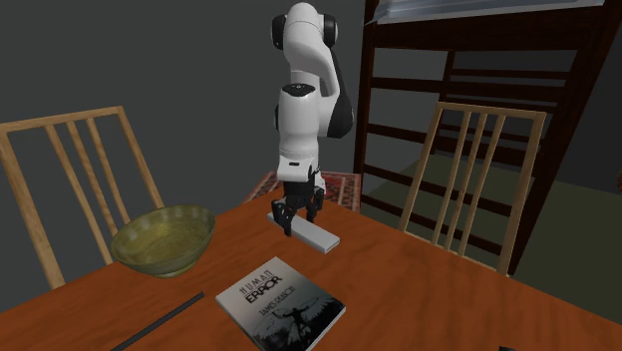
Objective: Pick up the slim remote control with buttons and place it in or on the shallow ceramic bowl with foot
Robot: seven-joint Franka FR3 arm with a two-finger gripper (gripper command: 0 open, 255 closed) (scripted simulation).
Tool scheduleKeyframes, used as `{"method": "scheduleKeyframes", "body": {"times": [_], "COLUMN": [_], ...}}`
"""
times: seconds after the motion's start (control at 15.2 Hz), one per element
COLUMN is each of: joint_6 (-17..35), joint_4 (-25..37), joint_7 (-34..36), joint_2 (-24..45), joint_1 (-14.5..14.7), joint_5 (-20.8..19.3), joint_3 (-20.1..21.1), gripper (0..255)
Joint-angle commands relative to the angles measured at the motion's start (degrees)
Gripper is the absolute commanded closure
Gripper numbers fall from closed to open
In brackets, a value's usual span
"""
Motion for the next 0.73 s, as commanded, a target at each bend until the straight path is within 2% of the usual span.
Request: {"method": "scheduleKeyframes", "body": {"times": [0.0,0.66], "joint_6": [-1.33,-8.95], "joint_4": [0.47,3.87], "joint_7": [0.08,0.27], "joint_2": [-0.85,-5.09], "joint_1": [0.02,0.07], "joint_5": [-0.09,-0.45], "joint_3": [0.01,0.04], "gripper": [255,255]}}
